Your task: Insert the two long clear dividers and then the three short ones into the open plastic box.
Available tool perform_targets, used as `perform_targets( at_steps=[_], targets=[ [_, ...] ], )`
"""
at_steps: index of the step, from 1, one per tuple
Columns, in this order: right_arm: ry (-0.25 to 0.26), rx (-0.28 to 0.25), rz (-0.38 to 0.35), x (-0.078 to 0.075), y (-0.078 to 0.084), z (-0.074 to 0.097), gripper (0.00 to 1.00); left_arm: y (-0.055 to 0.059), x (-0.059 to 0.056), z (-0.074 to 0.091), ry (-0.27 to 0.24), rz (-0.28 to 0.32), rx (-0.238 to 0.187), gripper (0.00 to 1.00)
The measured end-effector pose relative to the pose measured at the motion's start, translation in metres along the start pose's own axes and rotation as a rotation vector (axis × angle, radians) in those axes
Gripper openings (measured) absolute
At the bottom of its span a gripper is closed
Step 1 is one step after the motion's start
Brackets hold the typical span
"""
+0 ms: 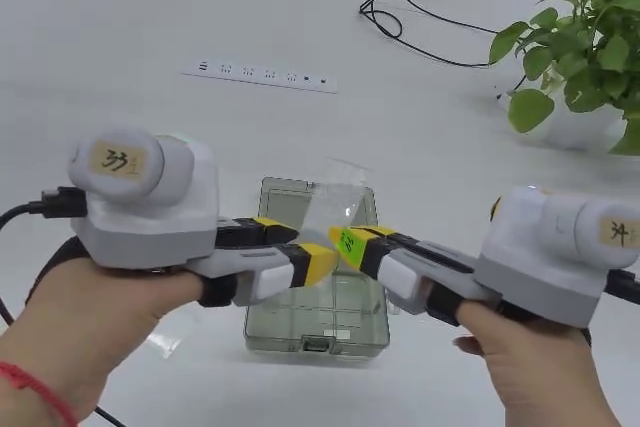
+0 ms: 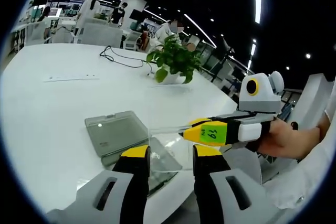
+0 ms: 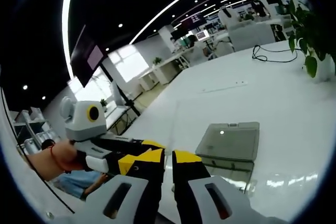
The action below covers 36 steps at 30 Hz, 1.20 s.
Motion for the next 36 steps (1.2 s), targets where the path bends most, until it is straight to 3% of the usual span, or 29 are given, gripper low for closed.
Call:
perform_targets(
  at_steps=[20,29,36],
  targets=[
    [0.013,0.028,0.004,0.0,0.0,-0.003,0.06,0.002,-0.001,0.002,0.028,-0.023,-0.002,0.35],
    [0.033,0.021,0.007,-0.003,-0.007,0.0,0.06,0.004,0.004,0.009,0.05,-0.068,-0.002,0.44],
    [0.059,0.032,0.013,-0.011,-0.009,0.004,0.06,0.008,0.015,0.018,0.058,-0.118,0.016,0.5]
  ],
)
Point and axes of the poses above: the centre of the closed fingertips' face, and the gripper's own axes: z roughly backward along the fingers, x roughly to its left, y roughly out of its underside, the point moved 3 cm from there along z, roughly backward along the fingers, and after that the axes turned 14 degrees about -x, right-handed, at the moved point
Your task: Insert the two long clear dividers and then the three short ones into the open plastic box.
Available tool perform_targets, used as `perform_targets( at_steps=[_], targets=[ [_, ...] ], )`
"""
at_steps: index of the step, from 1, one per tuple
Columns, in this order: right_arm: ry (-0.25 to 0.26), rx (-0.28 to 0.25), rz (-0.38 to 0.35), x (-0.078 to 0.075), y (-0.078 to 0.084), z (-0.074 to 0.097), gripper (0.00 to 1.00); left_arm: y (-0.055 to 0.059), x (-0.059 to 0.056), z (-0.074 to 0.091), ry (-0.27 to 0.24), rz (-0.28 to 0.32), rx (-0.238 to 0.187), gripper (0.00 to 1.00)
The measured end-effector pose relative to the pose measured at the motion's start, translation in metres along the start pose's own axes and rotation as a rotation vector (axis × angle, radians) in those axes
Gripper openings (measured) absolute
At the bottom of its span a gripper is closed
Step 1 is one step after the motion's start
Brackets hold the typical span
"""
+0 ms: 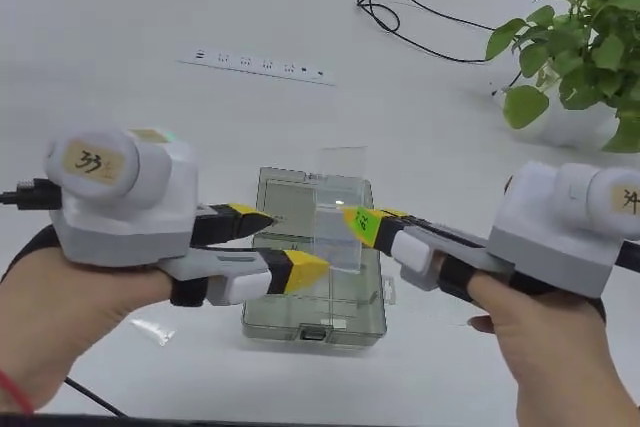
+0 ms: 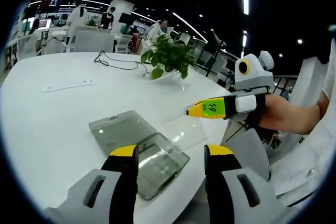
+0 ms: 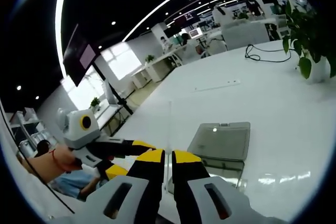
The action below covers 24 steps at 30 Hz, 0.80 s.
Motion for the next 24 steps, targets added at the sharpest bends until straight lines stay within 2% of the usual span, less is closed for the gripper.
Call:
perform_targets(
  at_steps=[10,18,24],
  targets=[
    [0.041,0.035,-0.033,-0.011,0.001,0.003,0.06,0.005,0.004,0.009,0.04,-0.068,0.017,0.62],
    [0.083,0.097,-0.054,-0.019,0.01,0.002,0.06,0.014,0.003,0.014,0.087,-0.103,0.03,0.75],
    [0.158,0.163,-0.049,-0.03,0.019,0.003,0.06,0.026,0.006,0.019,0.122,-0.117,0.059,0.84]
  ],
)
Point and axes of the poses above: the centre of the closed fingertips' face, and the gripper's own axes: z roughly backward along the fingers, x roughly to its left, y roughly out of its underside, the point moved 3 cm from there along z, roughly backward along the fingers, and after that the axes turned 14 degrees about -x, right-handed, at the moved point
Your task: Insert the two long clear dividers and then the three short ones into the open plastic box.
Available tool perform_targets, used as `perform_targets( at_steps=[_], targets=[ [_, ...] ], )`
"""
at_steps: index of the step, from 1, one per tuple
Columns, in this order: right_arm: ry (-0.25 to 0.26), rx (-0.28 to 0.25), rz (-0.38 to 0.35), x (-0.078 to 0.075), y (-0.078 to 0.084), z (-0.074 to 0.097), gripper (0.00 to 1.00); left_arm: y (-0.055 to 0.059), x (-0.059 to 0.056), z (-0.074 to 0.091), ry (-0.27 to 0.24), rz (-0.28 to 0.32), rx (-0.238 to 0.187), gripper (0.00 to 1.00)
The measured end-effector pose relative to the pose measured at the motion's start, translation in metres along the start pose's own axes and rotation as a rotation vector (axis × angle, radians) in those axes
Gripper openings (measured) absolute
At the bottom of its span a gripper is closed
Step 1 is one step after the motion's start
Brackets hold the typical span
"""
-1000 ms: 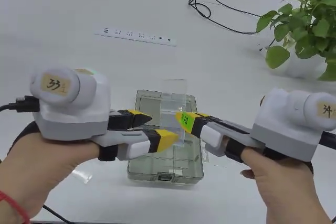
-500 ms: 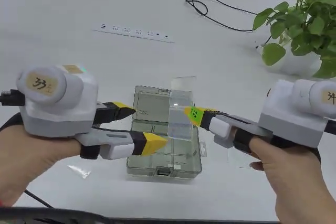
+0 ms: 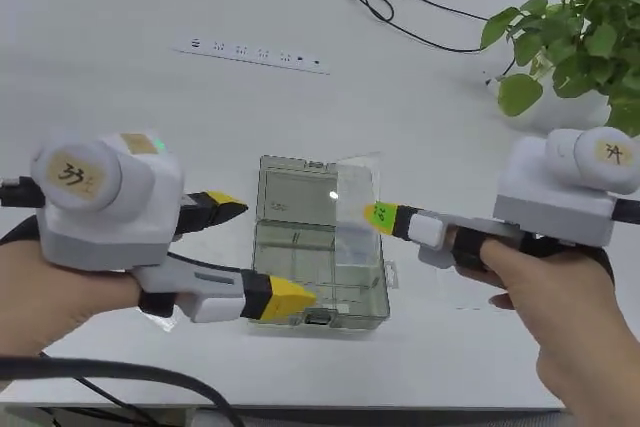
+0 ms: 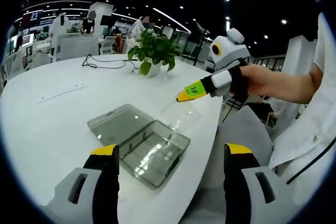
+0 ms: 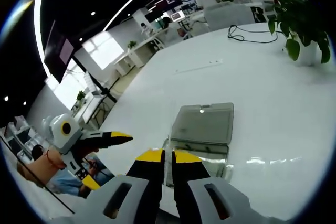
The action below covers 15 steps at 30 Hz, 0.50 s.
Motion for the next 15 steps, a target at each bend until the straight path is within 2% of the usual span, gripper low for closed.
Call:
perform_targets(
  at_steps=[9,15],
  targets=[
    [0.109,0.103,-0.003,-0.017,0.011,0.0,0.06,0.009,0.001,0.005,0.037,-0.001,0.018,0.89],
    [0.157,0.174,-0.01,-0.024,0.02,-0.004,0.06,0.014,0.004,0.008,0.063,-0.006,0.027,0.91]
  ],
)
Point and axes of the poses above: the centre of the closed fingertips' face, and the gripper's own axes: z roughly backward along the fingers, x roughly to its left, y roughly out of its underside, the point moved 3 cm from there along z, roughly backward along the fingers, and after that the axes turned 14 degrees about -x, right-handed, at the moved point
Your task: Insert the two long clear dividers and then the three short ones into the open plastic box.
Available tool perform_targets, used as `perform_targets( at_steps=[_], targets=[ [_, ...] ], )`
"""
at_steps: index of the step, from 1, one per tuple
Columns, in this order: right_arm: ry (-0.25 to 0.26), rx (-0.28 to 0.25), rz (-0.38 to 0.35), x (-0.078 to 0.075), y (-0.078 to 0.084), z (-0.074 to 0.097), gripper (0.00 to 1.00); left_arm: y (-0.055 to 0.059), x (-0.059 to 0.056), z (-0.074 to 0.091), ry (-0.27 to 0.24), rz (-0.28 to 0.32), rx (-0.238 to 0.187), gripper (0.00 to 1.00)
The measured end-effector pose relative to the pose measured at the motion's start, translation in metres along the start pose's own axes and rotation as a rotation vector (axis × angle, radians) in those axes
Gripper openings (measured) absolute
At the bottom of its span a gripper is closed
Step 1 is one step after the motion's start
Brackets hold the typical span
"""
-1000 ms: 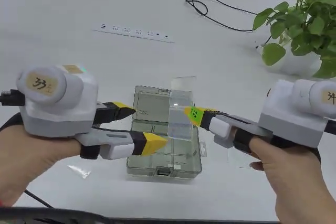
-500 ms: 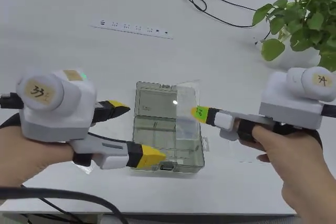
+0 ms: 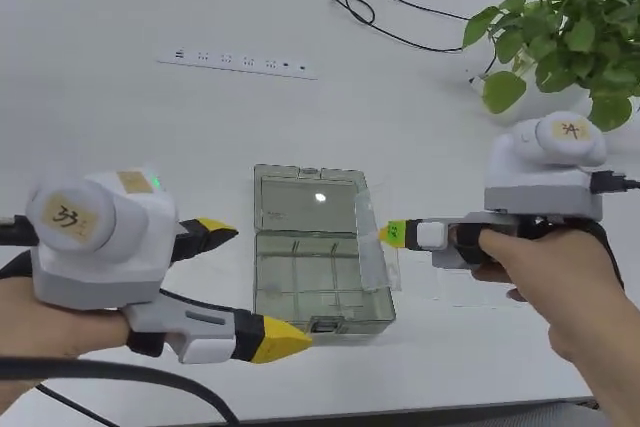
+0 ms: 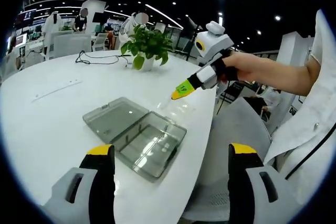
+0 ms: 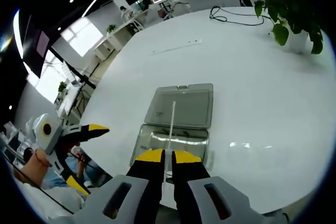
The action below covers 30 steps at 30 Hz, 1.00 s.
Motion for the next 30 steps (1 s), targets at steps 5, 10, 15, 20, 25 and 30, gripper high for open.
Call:
perform_targets(
  at_steps=[5,10,15,20,25,30],
  targets=[
    [0.025,0.064,0.002,-0.003,0.011,-0.008,0.06,0.002,0.004,0.002,0.025,-0.006,0.001,0.94],
    [0.05,0.101,-0.014,-0.004,0.019,-0.015,0.06,0.004,0.005,0.004,0.043,-0.006,0.0,0.94],
    [0.066,0.123,-0.026,-0.005,0.024,-0.022,0.06,0.003,0.005,0.004,0.05,-0.001,-0.008,0.94],
    [0.082,0.147,-0.025,-0.007,0.032,-0.026,0.06,0.003,0.005,0.004,0.05,0.01,-0.019,0.95],
    [0.094,0.159,-0.029,-0.012,0.034,-0.029,0.06,0.006,0.005,0.004,0.051,0.018,-0.017,0.94],
    [0.101,0.175,-0.029,-0.017,0.037,-0.032,0.06,0.007,0.005,0.004,0.052,0.021,-0.02,0.95]
  ],
)
Point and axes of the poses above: the centre of the closed fingertips' face, and the gripper's own axes: z roughly backward along the fingers, x roughly to its left, y roughly out of its underside, the point moved 3 cm from there along z, roughly backward along the fingers, and after that the axes turned 14 degrees about -x, right-handed, at the moved point
